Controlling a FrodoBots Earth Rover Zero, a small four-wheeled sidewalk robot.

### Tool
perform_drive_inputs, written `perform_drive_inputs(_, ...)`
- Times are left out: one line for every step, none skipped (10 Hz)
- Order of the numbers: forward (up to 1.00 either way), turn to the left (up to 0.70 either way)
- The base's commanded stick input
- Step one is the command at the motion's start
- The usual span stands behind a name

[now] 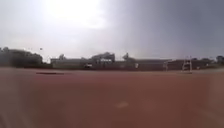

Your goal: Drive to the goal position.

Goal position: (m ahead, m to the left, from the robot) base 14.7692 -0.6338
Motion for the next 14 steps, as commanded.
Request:
perform_drive_inputs(0.7, 0.0)
perform_drive_inputs(0.7, 0.0)
perform_drive_inputs(0.7, 0.0)
perform_drive_inputs(0.7, 0.0)
perform_drive_inputs(0.7, 0.0)
perform_drive_inputs(0.7, 0.0)
perform_drive_inputs(0.7, 0.0)
perform_drive_inputs(0.7, 0.0)
perform_drive_inputs(0.7, 0.0)
perform_drive_inputs(0.7, 0.0)
perform_drive_inputs(0.7, 0.0)
perform_drive_inputs(0.7, 0.0)
perform_drive_inputs(0.7, 0.0)
perform_drive_inputs(0.7, 0.0)
